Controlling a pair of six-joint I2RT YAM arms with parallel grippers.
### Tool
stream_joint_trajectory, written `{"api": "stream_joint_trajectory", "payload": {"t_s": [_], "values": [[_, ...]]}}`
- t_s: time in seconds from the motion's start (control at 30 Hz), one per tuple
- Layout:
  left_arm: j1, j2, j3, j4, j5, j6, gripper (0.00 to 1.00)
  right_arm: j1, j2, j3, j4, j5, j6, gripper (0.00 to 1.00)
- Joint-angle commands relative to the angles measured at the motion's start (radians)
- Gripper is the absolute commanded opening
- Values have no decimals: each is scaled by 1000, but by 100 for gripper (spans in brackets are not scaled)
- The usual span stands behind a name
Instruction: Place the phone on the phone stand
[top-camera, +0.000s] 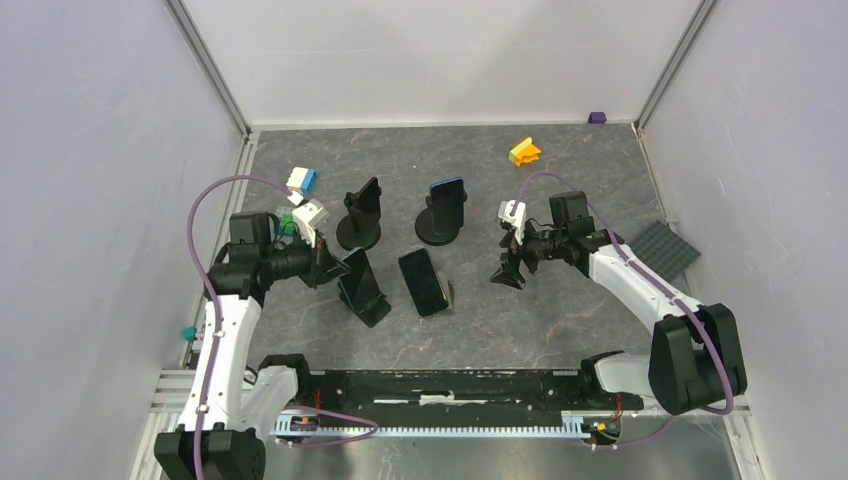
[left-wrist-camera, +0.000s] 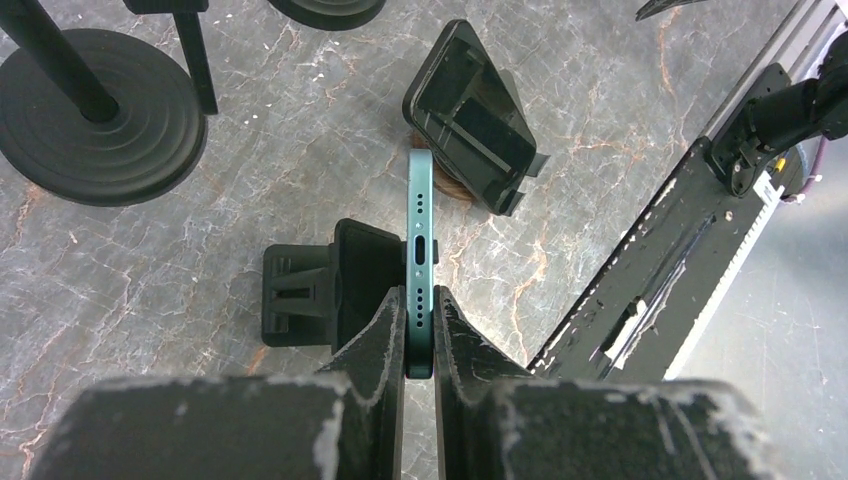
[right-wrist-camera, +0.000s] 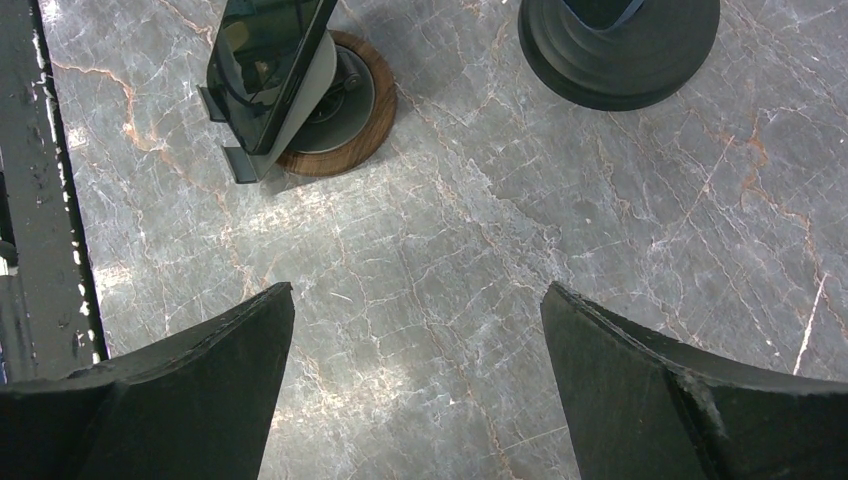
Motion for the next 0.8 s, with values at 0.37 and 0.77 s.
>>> {"api": "stream_joint_trajectory", "payload": {"t_s": [0.37,0.77], "values": [[5,-12,-20,68,24,106,2,31,30,22,20,26,7,97],[6,-30,-78,102,0,173,3,64,53,30,30,45,17,97]]}}
